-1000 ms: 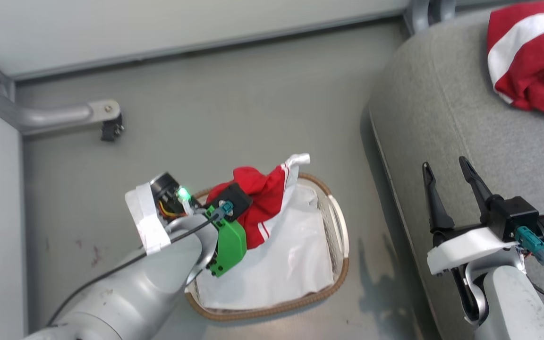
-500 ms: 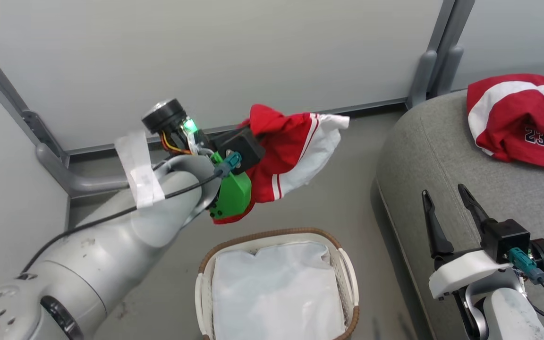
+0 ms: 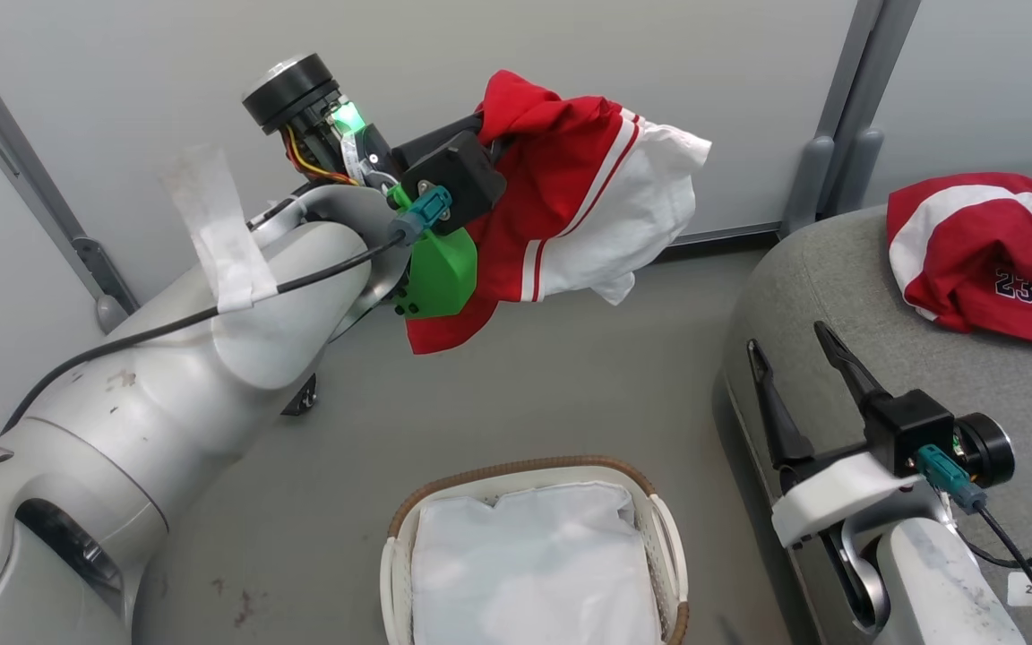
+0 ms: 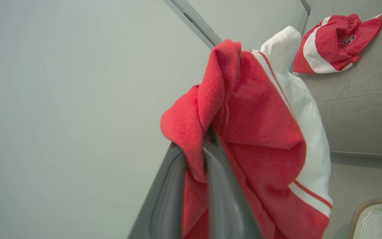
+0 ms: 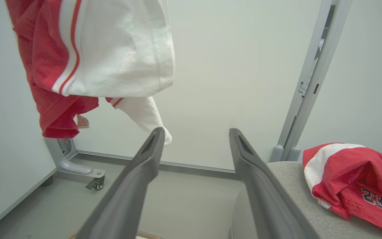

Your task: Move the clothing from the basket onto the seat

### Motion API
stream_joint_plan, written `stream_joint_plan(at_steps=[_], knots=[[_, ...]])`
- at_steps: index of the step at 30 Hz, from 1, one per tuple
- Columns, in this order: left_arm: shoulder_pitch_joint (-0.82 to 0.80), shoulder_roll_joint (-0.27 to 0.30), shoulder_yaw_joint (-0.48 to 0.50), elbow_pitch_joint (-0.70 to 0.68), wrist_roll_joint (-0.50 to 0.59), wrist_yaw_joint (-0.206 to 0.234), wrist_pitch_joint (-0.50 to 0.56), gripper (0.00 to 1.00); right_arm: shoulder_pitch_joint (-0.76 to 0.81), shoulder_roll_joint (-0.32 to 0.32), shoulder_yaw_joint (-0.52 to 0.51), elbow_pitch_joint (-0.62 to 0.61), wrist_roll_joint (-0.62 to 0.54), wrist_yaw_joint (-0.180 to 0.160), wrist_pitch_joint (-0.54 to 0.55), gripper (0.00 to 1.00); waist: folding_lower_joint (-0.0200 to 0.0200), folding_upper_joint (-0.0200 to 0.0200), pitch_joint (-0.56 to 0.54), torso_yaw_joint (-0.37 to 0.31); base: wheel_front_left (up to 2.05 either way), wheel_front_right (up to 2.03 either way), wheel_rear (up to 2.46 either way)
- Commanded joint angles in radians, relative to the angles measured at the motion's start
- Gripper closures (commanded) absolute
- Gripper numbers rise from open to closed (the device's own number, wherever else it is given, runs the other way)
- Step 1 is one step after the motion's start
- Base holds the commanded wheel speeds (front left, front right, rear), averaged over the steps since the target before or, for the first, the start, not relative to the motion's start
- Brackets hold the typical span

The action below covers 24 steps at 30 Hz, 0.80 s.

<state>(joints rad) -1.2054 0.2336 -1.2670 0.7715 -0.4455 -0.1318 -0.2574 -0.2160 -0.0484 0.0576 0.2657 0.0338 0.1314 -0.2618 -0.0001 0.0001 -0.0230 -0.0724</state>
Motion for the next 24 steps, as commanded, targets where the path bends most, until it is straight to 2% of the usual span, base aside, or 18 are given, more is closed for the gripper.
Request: stream_joint_plan(at_steps=[1, 18, 24], knots=[[-0.025, 0.005, 0.005, -0.006, -0.010, 0.002, -0.004, 1.00, -0.021, -0.004, 0.013, 0.001, -0.004, -0.001, -0.005, 0.00, 0.0001, -0.0001, 0.000, 0.000, 0.00, 0.00, 0.00], [-0.027, -0.004, 0.002, -0.067, 0.008, 0.004, -0.008, 1.00, -0.236, -0.005, 0.078, 0.096, -0.049, -0.001, -0.005, 0.00, 0.0001, -0.0001, 0.004, 0.033, 0.00, 0.00, 0.00], [-0.011, -0.009, -0.002, -0.100, 0.016, 0.003, -0.008, 1.00, -0.310, -0.056, 0.136, 0.168, -0.012, -0.001, -0.005, 0.00, 0.0001, -0.0001, 0.007, 0.045, 0.00, 0.00, 0.00]])
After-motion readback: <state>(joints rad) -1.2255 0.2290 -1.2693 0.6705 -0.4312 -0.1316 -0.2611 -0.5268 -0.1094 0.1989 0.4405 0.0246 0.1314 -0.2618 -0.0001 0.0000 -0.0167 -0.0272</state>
